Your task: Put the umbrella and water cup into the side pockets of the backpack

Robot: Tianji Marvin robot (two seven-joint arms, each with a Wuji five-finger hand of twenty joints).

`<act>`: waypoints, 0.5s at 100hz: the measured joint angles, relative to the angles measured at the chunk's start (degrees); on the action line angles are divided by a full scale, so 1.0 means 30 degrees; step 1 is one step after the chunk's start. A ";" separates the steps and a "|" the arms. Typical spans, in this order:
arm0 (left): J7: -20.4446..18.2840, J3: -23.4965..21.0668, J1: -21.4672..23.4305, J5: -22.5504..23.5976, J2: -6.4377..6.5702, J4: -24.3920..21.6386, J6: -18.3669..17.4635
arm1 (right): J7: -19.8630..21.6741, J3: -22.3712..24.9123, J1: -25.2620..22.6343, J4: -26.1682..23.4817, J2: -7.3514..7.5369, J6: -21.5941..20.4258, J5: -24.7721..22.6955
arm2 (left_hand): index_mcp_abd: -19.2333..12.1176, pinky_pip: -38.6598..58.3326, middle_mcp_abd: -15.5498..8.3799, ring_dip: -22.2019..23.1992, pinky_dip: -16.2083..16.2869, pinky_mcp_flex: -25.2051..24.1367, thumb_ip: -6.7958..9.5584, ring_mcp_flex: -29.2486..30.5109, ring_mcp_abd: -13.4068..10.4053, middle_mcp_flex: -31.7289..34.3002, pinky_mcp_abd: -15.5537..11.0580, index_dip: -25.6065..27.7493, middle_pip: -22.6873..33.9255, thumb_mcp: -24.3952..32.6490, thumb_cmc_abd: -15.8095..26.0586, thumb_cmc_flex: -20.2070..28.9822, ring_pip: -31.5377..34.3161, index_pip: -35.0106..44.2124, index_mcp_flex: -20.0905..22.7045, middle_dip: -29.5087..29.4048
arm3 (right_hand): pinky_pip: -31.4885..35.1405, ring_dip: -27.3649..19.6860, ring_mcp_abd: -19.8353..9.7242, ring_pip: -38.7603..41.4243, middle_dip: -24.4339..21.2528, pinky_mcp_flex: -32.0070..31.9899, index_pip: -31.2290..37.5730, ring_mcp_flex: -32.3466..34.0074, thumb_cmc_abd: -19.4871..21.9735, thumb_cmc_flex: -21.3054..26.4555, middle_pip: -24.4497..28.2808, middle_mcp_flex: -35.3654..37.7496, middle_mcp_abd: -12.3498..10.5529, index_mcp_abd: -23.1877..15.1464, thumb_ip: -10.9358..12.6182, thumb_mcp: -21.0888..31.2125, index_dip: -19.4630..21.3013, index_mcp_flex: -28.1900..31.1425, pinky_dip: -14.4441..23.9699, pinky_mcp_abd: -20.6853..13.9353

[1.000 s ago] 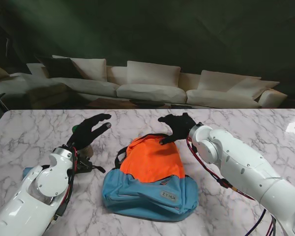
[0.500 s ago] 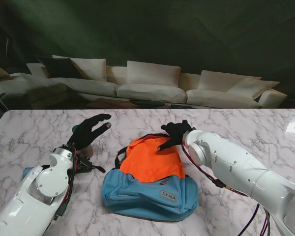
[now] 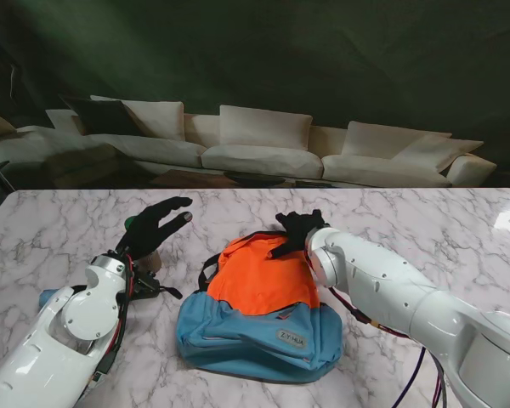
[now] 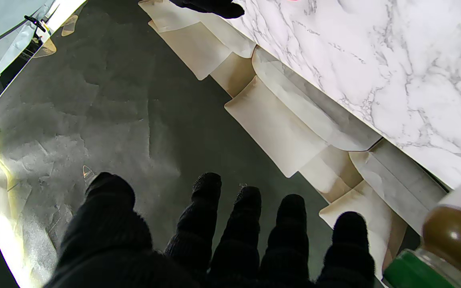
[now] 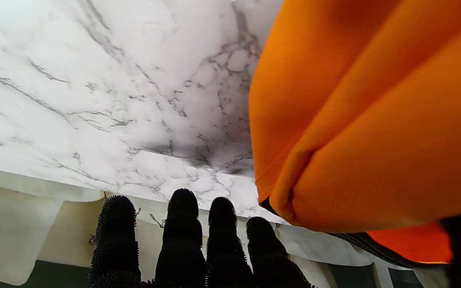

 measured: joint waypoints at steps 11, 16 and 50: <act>-0.0010 0.0003 0.0000 0.0000 0.0000 0.0005 -0.0010 | -0.0773 -0.0320 0.0095 0.0679 -0.0390 -0.0348 0.0110 | 0.0000 0.0000 0.0000 0.0000 0.0001 0.0000 0.0000 0.0000 0.0000 0.0000 0.0000 0.0000 0.0000 0.0000 0.0000 0.0000 0.0000 0.0000 0.0000 0.0000 | -0.0007 0.0098 -0.0457 0.0938 0.1475 0.0207 0.3581 0.1220 -0.1167 0.2155 0.3446 0.2013 -0.1429 -0.1265 0.0011 -0.0275 0.3940 0.0000 -0.0215 0.0157; -0.0014 0.0006 0.0000 0.0000 0.0000 0.0008 -0.0011 | -0.1560 -0.0404 0.0119 0.1342 -0.0707 -0.0684 0.0192 | 0.0000 0.0000 0.0000 0.0000 0.0001 0.0000 0.0000 0.0000 0.0000 0.0000 0.0000 0.0000 0.0000 0.0000 0.0000 0.0000 0.0000 0.0000 0.0000 0.0000 | -0.0007 0.0550 -0.0800 0.1503 0.2150 0.0316 0.5386 0.2000 -0.1713 0.3190 0.4878 0.3329 -0.2094 -0.1819 0.0011 -0.0568 0.4259 0.0031 -0.0450 0.0158; -0.0038 0.0029 -0.0014 0.0001 0.0006 0.0020 -0.0041 | -0.4747 -0.0337 0.0094 0.4391 -0.2653 -0.1702 0.1452 | 0.0000 0.0000 0.0000 0.0000 0.0001 0.0000 0.0000 0.0000 0.0000 0.0000 0.0000 0.0000 0.0000 0.0000 0.0000 0.0000 0.0000 0.0000 0.0000 0.0000 | 0.1480 0.4147 -0.1603 0.7488 0.5433 0.2356 1.8204 0.8629 -0.4845 0.7676 1.0533 1.2248 -0.3379 -0.6617 -0.2902 0.3441 0.2155 0.5499 -0.2075 0.0171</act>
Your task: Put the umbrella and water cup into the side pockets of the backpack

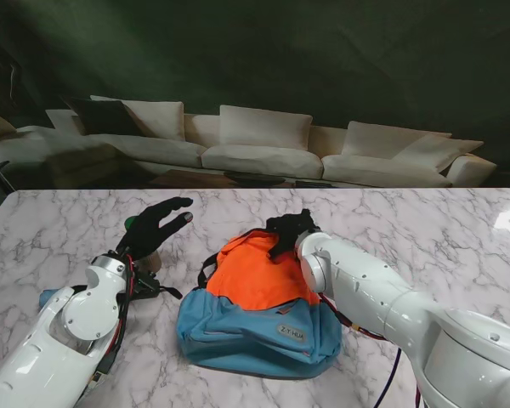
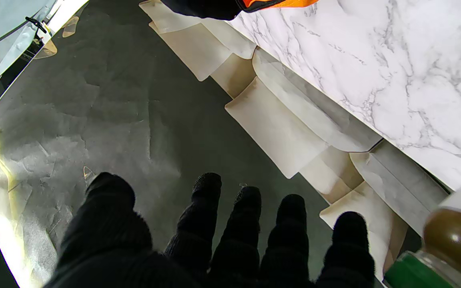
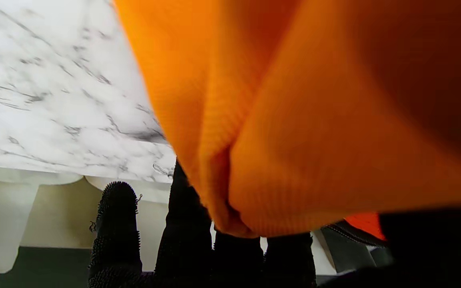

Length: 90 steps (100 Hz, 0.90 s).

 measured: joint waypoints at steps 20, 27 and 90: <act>-0.0003 0.0006 0.0001 0.0010 0.0001 0.0002 -0.0001 | -0.0919 0.0394 -0.0076 0.1051 -0.0649 -0.1074 0.0680 | 0.0002 0.0000 0.0000 0.0000 0.0000 0.0000 0.0000 0.0000 0.0000 0.0000 0.0000 0.0000 0.0000 0.0000 0.0000 0.0000 0.0000 0.0000 0.0000 0.0019 | 0.1212 0.0633 -0.0196 0.1200 -0.0819 0.3424 0.2666 0.3829 -0.0602 0.2188 0.0669 0.4351 0.1161 -0.2038 -0.1163 0.1115 -0.2479 0.5085 0.0550 -0.3634; -0.0003 0.0007 0.0003 0.0013 0.0001 0.0002 -0.0001 | -0.0804 0.0543 -0.0108 0.0972 -0.0635 -0.1144 0.0708 | 0.0002 0.0000 0.0000 0.0000 0.0000 0.0000 0.0000 0.0000 0.0000 0.0000 0.0000 0.0000 0.0003 0.0000 0.0000 0.0000 0.0000 0.0000 0.0000 0.0213 | 0.2375 0.0863 -0.0120 0.1304 -0.0959 0.4845 0.2720 0.4420 -0.0603 0.2429 0.0912 0.4567 0.1517 -0.2039 -0.1171 0.1441 -0.2539 0.5368 0.1212 -0.3824; -0.0029 0.0059 -0.0029 0.0086 0.0007 0.0019 -0.0001 | -0.0515 0.7382 -0.4389 -0.8575 0.3440 -0.2047 -0.3594 | 0.0002 0.0000 0.0000 0.0004 0.0000 0.0000 0.0000 0.0000 0.0000 0.0227 -0.0001 0.0001 0.0024 0.0000 0.0000 0.0000 0.0000 0.0000 0.0000 0.0298 | 0.5784 0.2261 0.0497 0.1892 0.1637 0.7725 0.2741 0.6029 -0.0235 0.4167 0.2818 0.5157 0.2350 -0.1670 -0.1158 0.2622 0.0270 0.6266 0.2810 -0.3805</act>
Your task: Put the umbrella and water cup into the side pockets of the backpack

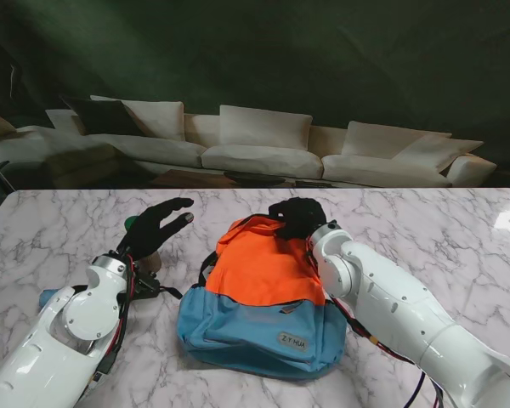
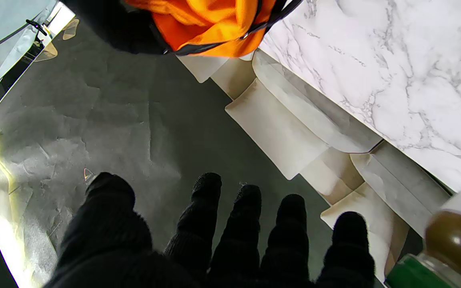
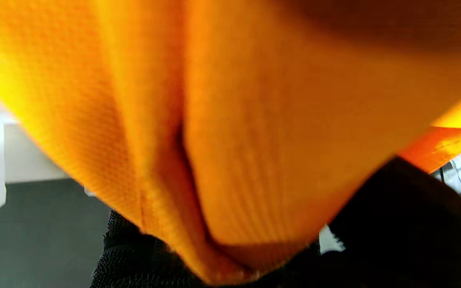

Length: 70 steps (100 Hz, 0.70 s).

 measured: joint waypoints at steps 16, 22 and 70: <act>0.0006 0.0019 -0.0028 0.0072 0.0002 0.0026 -0.0026 | 0.0326 0.2942 -0.1734 -0.3312 0.0572 -0.0561 -0.1024 | 0.0000 0.0000 0.0000 0.0076 0.0000 0.0000 0.0000 0.0000 0.0000 0.0000 0.0000 0.0000 0.0216 0.0000 0.0000 0.0000 0.0000 0.0000 0.0004 0.0202 | 0.0003 0.0032 0.0184 0.0026 0.0229 -0.0140 -0.0003 0.0001 0.0004 0.0145 0.0183 -0.0042 0.0180 0.0151 0.0005 -0.0003 0.0037 -0.0008 0.0023 0.0012; 0.0033 0.0019 -0.0036 0.0100 0.0002 0.0033 -0.0054 | 0.0321 0.3635 -0.2192 -0.4296 0.0762 -0.0921 -0.1345 | 0.0000 0.0000 0.0000 0.0159 0.0000 0.0000 0.0000 0.0000 0.0000 0.0000 0.0000 0.0000 0.0217 0.0000 0.0000 0.0000 0.0000 0.0000 0.0004 0.0214 | 0.0071 0.0032 0.0209 0.0079 0.0236 -0.0190 -0.0003 0.0001 0.0004 0.0151 0.0191 -0.0043 0.0198 0.0157 0.0005 -0.0004 0.0039 -0.0008 0.0024 0.0014; 0.0084 0.0006 -0.0087 0.0205 -0.0002 0.0102 -0.0196 | -0.4321 0.7094 -0.5126 -0.8678 0.1111 -0.3421 -0.4107 | 0.0000 0.0000 0.0000 0.0166 0.0000 0.0000 0.0000 0.0000 0.0000 0.0000 0.0000 0.0000 0.0217 0.0000 0.0000 0.0000 0.0000 0.0000 -0.0027 0.0417 | 0.0119 0.0215 0.0271 0.0198 0.0706 -0.0531 -0.0004 -0.0114 0.0004 0.0196 0.0582 -0.0286 0.0312 0.0041 0.0042 -0.0135 0.0502 -0.0016 0.0096 0.0028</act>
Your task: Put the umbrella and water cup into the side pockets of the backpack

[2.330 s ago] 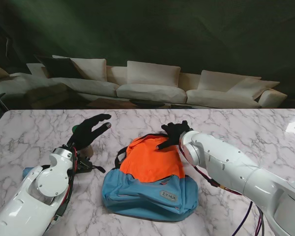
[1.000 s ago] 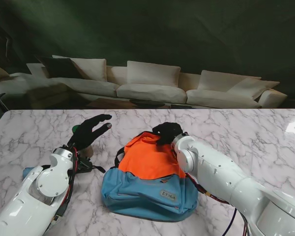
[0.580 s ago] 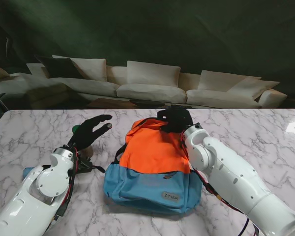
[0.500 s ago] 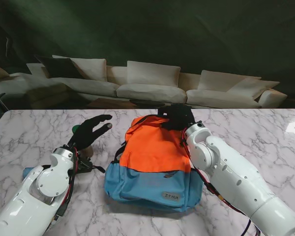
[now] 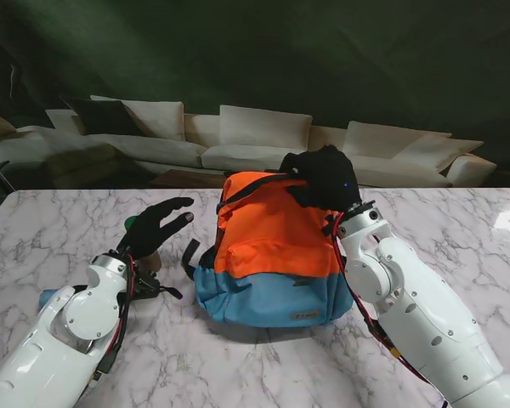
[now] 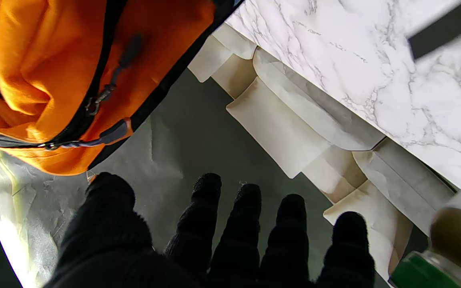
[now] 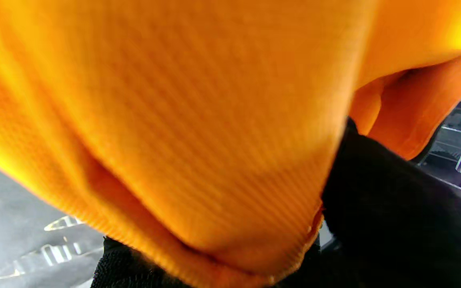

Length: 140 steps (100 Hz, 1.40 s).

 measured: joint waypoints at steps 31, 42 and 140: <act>-0.0132 -0.0084 0.0045 0.0328 0.0054 -0.0068 -0.0489 | -0.1502 -0.0119 -0.1076 -0.0194 0.0069 -0.0717 -0.0898 | 0.0000 0.0000 0.0086 0.0002 0.0001 0.0000 0.0000 0.0000 0.0001 -0.0074 -0.0001 0.0000 -0.0046 0.0000 0.0000 0.0000 0.0000 -0.0001 -0.0034 -0.0029 | 0.0000 -0.0014 0.0000 0.0000 0.0005 -0.0045 0.0000 -0.0184 0.0233 0.0000 0.0143 -0.0112 0.0005 -0.0084 0.0002 -0.0006 0.0331 -0.0282 0.0013 0.0002; -0.0731 -0.0347 0.0378 0.0304 0.0158 -0.0743 -0.0906 | -0.1567 -0.0138 -0.1171 -0.0013 0.0069 -0.0869 -0.0926 | 0.0346 0.0000 0.0766 0.0002 0.0001 0.0012 0.0000 -0.0055 0.0002 -0.2785 -0.0223 -0.0250 -0.1180 0.0000 -0.0027 -0.0417 0.0000 -0.0976 -0.2213 -0.1760 | 0.0002 -0.0021 0.0000 0.0000 0.0005 -0.0045 0.0000 -0.0188 0.0257 0.0000 0.0167 -0.0115 0.0005 -0.0087 0.0002 -0.0006 0.0334 -0.0292 0.0026 0.0002; -0.4178 0.5057 -0.5749 0.0139 0.0834 0.0119 0.0940 | -0.1118 -0.0354 -0.0526 0.0155 0.0090 -0.0862 -0.0806 | 0.3225 -0.0188 0.2876 -0.0867 -0.2401 0.0642 0.0000 -0.2302 0.0738 -0.6185 -0.2583 -0.5763 -0.1680 0.0021 -0.6134 -0.1567 0.0245 -0.3343 -0.6571 -0.2512 | 0.0006 -0.0194 0.0003 0.0257 -0.0398 -0.0232 0.0003 -0.0189 0.0388 0.0000 0.0577 -0.0119 0.0004 -0.0087 0.0044 -0.0019 0.0337 -0.0330 0.0072 0.0315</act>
